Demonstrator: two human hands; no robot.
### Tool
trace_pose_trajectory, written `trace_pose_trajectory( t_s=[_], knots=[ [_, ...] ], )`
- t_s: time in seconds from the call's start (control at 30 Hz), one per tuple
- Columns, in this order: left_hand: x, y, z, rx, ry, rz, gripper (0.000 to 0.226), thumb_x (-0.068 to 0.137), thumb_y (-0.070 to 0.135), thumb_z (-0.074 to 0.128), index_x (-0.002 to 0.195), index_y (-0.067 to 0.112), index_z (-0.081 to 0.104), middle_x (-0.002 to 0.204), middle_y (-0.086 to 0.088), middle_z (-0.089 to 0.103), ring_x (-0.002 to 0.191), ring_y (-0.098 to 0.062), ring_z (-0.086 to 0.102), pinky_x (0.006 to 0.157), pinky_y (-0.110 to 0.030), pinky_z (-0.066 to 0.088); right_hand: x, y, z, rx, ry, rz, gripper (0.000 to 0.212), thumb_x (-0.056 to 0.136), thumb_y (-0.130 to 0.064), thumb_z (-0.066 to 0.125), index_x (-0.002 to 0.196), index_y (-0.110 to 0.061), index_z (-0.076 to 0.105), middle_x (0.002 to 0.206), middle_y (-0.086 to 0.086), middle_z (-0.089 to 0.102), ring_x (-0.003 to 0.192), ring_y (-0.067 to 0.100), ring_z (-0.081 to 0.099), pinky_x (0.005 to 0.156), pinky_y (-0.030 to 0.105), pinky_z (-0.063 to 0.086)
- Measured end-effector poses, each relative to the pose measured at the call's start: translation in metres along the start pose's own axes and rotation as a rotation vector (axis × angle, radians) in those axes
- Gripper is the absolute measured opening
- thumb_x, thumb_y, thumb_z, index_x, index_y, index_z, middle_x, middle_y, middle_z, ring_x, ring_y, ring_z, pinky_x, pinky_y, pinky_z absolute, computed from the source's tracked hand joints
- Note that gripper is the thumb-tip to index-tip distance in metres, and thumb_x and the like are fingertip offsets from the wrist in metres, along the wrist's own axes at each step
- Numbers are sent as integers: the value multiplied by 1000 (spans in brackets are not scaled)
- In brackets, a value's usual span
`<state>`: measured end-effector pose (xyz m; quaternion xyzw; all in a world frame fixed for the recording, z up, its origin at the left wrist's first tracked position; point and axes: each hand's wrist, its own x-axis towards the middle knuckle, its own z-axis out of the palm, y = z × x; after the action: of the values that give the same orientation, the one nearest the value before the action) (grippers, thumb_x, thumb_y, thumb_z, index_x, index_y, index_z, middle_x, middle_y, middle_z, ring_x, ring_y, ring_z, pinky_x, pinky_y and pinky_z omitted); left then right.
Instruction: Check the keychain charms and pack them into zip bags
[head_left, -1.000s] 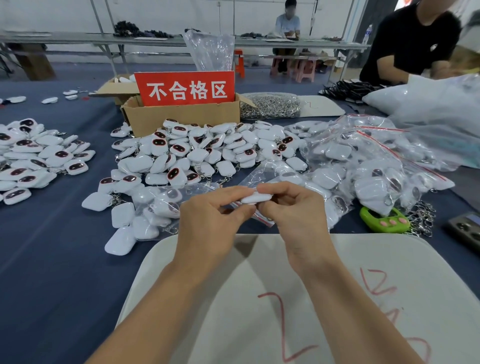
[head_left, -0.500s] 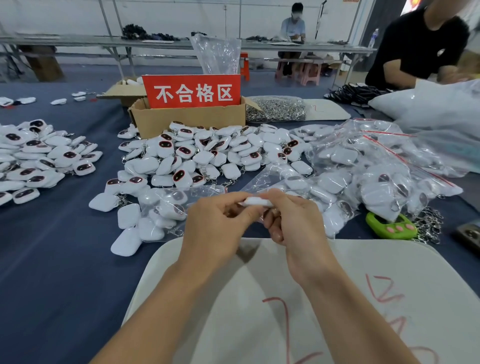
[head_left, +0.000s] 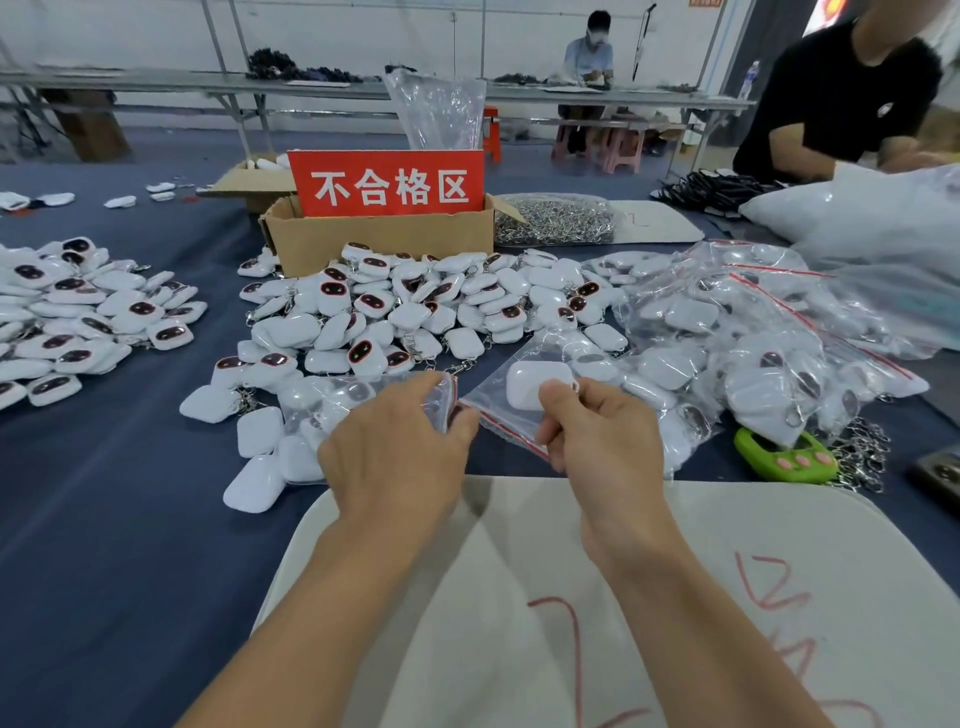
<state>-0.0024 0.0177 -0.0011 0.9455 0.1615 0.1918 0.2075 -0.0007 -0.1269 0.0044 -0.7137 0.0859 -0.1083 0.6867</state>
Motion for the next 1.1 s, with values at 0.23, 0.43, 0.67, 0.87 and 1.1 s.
trace_pose_trajectory(
  t_s=[0.23,0.43,0.67,0.87,1.1],
  knots=[
    [1,-3,0,53,2,36,23,93,36,50,74,24,55,64,7,56,62,-20,45,52,-30,16,1,3,3,-33,-27,24,24,90,-21,61,67,-21,69,66,13,70,51,16,55,59,36,43],
    [-7,2,0,-276,153,174,16,95,33,57,85,28,69,52,3,52,60,-22,50,58,-32,24,-5,3,11,-21,-81,-68,20,89,-11,57,72,-17,65,64,6,70,48,15,51,49,24,44],
    [-21,8,-4,-578,183,336,29,93,31,58,112,33,80,74,9,74,79,-9,62,70,-21,46,-11,7,22,-441,-205,-327,20,85,-28,53,70,-36,64,67,-15,66,66,5,60,61,23,43],
    [-12,3,-2,-759,158,279,38,99,51,45,106,33,78,74,27,71,68,1,62,66,-22,46,-8,3,19,-584,-7,-310,20,77,-37,44,66,-29,59,58,-9,58,61,10,52,57,24,35],
    [27,-21,-11,-1149,322,-401,38,91,46,45,81,40,81,49,12,39,47,-7,34,51,-27,33,-2,-5,5,-390,392,-226,21,90,-20,54,72,-23,65,50,-16,56,58,7,56,57,30,40]
  ],
)
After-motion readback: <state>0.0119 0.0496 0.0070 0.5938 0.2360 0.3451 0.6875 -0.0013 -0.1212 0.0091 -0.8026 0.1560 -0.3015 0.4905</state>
